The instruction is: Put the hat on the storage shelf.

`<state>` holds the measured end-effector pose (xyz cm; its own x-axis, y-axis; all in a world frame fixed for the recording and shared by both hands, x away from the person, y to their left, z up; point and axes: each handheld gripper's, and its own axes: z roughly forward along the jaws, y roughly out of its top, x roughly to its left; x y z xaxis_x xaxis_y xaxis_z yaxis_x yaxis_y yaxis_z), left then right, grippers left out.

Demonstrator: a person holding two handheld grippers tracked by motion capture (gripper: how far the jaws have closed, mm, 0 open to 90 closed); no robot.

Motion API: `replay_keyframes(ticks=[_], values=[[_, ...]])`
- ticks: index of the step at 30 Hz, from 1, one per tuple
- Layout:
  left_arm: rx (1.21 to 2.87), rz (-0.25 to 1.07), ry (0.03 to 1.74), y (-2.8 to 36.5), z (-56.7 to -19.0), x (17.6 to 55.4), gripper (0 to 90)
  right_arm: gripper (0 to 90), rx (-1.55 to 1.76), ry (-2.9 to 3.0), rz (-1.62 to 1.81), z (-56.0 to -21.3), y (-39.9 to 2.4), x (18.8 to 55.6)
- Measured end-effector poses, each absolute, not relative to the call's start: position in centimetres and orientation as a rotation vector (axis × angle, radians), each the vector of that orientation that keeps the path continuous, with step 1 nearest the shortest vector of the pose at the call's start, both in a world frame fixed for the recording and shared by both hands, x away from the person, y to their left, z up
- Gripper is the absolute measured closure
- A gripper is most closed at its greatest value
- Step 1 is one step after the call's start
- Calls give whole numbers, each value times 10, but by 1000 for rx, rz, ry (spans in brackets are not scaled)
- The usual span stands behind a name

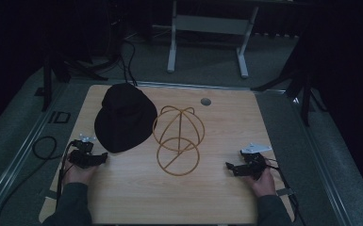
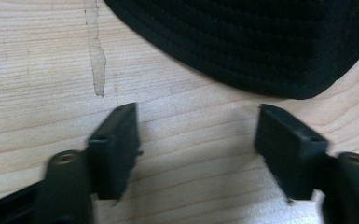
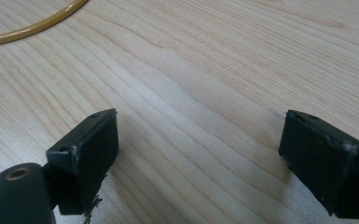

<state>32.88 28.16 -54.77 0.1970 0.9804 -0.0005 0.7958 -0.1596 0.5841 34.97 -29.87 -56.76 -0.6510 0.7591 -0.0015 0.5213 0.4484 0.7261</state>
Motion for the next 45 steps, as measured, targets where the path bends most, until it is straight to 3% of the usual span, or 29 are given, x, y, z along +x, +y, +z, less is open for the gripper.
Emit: replay_keyframes(ticks=[4,13,27,45], values=[[2029,516,1667,283,-545,330,480,117,1091,2377,1022,-568,-299,350],[2053,473,1616,285,-536,330,578,116,1089,2380,1022,-568,-299,350],[2076,425,1485,295,-513,333,572,118,1090,2379,1022,-568,-299,350],[2140,412,1433,293,-490,344,555,120,1090,2377,1023,-568,-299,350]])
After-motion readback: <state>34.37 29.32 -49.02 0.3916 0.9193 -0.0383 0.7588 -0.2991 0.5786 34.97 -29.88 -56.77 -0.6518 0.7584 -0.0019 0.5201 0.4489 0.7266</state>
